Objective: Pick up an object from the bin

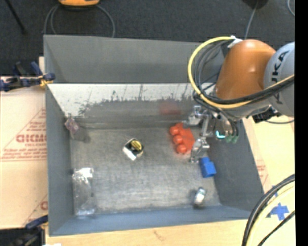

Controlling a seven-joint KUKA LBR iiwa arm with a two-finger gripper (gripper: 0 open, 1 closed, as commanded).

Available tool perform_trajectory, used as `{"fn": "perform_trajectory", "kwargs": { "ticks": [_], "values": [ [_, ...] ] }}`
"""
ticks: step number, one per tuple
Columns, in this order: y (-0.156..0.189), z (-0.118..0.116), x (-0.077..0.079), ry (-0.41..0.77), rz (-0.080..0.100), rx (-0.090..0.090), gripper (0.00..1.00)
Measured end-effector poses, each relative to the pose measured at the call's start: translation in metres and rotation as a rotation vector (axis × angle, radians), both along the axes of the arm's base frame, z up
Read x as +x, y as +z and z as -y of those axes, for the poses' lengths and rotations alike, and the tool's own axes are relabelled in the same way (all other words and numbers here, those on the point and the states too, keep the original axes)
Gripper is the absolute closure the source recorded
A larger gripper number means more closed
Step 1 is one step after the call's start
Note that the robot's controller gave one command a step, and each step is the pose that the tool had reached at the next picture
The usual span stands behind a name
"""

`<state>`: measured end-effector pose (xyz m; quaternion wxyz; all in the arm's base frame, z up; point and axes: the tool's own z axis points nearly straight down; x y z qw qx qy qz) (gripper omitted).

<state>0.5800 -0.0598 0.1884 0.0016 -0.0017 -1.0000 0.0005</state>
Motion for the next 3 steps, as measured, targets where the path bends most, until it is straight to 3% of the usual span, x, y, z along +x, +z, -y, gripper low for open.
{"fn": "perform_trajectory", "kwargs": {
  "ticks": [1,2,3],
  "values": [
    [-0.09,0.045,0.05,0.325,0.019,0.0,0.0],
    [-0.097,0.034,0.066,0.23,0.028,-0.005,0.0],
    [-0.097,0.035,0.065,0.229,0.021,-0.004,1.0]
  ]
}}
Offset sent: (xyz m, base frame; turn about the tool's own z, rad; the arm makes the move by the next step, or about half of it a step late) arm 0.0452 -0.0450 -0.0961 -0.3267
